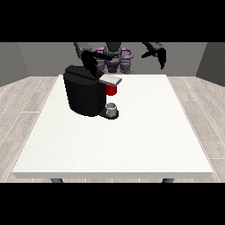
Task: Insert the coffee pod into the coffee machine and close the lid
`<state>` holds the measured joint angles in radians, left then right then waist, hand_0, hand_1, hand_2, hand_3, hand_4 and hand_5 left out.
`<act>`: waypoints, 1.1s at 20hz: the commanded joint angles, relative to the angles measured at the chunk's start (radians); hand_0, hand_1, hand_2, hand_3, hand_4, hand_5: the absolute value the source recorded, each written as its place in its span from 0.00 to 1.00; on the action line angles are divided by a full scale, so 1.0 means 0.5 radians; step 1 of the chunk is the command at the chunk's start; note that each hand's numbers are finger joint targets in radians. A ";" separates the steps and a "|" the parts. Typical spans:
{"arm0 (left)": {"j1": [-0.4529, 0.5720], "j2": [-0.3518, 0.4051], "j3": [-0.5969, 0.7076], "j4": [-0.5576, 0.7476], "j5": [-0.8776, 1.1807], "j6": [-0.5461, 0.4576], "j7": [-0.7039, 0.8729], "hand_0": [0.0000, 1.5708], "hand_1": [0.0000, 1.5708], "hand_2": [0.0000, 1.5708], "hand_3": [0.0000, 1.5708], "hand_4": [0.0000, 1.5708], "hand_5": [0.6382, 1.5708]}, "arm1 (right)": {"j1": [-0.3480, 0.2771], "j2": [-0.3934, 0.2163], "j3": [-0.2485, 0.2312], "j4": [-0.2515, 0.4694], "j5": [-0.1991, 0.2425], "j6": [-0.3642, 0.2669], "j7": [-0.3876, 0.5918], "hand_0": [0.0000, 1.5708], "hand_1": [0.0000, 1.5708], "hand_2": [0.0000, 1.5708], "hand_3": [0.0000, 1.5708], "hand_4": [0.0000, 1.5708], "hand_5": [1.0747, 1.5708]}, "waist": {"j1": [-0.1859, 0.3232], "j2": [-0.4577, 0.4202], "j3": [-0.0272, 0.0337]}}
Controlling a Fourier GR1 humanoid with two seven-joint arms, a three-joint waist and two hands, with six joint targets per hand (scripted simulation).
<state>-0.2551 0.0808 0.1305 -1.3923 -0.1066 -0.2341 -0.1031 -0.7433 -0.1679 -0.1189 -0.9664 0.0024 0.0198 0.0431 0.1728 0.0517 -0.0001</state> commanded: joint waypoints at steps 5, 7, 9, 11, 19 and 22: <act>0.002 0.112 0.101 0.141 0.014 0.001 -0.127 0.00 0.00 0.00 0.00 0.23 1.00 | -0.276 -0.009 0.094 -0.064 0.049 0.093 0.108 0.00 0.00 0.00 0.00 0.07 1.00 | -0.045 0.056 -0.001; -0.020 -0.063 -0.098 -0.010 -0.050 0.055 0.037 0.00 0.00 0.00 0.00 0.24 1.00 | -0.311 0.131 0.155 0.026 0.171 -0.128 0.099 0.00 0.00 0.00 0.00 0.00 1.00 | 0.071 0.038 0.000; 0.029 -0.010 -0.071 -0.046 -0.032 0.034 0.038 0.00 0.00 0.00 0.00 0.24 1.00 | -0.310 0.100 0.136 0.058 0.147 -0.050 0.082 0.00 0.00 0.00 0.00 0.00 1.00 | 0.070 0.036 0.000; 0.004 0.027 -0.057 -0.020 -0.057 0.035 -0.080 0.00 0.00 0.00 0.00 0.25 1.00 | -0.416 0.091 0.147 0.069 0.187 -0.075 0.082 0.00 0.00 0.00 0.00 0.00 1.00 | 0.105 0.128 0.000; -0.078 0.033 -0.101 -0.148 0.030 -0.063 0.124 0.00 0.00 0.00 0.00 0.21 1.00 | -0.624 0.037 0.178 0.184 0.355 -0.146 0.037 0.00 0.00 0.00 0.00 0.19 1.00 | 0.249 0.167 0.001; -0.121 0.045 -0.063 -0.073 0.035 -0.047 -0.033 0.00 0.00 0.00 0.00 0.25 1.00 | -0.849 0.013 0.136 0.188 0.361 -0.173 0.136 0.00 0.00 0.00 0.00 0.15 1.00 | 0.253 0.266 -0.001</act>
<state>-0.2763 0.0913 0.0880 -1.4220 -0.1128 -0.2387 -0.1011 -1.0695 -0.1353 -0.0302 -0.8965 0.1638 -0.0462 0.0956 0.2636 0.1331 -0.0002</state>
